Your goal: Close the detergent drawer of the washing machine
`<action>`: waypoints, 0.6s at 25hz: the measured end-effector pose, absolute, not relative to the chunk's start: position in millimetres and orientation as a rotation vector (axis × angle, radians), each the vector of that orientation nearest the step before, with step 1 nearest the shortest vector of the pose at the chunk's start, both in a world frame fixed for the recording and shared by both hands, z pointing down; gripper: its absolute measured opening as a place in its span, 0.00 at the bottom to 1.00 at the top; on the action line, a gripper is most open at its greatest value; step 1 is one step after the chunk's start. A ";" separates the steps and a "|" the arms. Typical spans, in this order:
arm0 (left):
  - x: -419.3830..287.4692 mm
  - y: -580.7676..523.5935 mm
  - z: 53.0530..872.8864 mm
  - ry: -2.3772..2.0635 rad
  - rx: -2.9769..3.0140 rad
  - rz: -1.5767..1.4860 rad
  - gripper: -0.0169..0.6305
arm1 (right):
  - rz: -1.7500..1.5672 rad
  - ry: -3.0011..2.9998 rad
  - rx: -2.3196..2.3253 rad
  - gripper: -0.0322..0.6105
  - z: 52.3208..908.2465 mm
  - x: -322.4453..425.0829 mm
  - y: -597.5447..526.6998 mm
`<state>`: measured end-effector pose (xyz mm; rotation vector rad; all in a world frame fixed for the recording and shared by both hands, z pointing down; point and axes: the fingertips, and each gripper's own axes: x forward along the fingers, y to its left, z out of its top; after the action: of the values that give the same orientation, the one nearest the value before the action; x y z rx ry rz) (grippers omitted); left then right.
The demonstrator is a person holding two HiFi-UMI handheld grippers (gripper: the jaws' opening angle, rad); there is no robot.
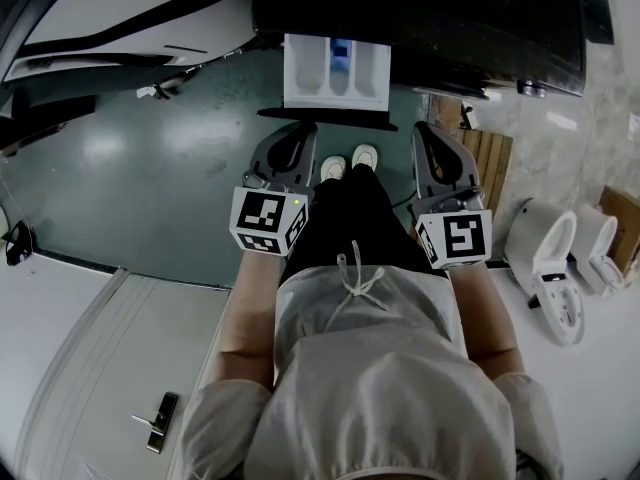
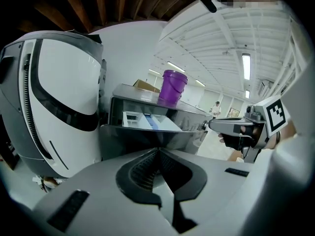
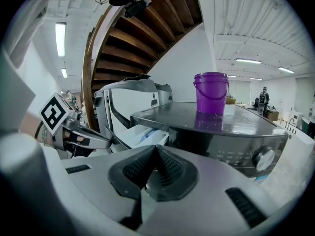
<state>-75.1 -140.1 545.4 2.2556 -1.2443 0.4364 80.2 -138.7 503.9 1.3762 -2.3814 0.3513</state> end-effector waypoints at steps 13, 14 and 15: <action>-71.1 -189.5 547.0 -1.241 2.269 0.458 0.05 | 0.337 -2.405 1.335 0.06 495.1 69.7 -172.6; -70.9 -193.3 546.9 -1.244 2.268 0.456 0.05 | 0.336 -2.407 1.335 0.06 494.9 69.5 -175.6; -70.9 -197.3 546.9 -1.248 2.266 0.454 0.05 | 0.333 -2.408 1.332 0.06 494.9 69.3 -178.5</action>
<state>-70.9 -197.3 546.9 2.2662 -1.2481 0.4544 69.3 -178.5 494.9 1.3320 -2.4082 0.3333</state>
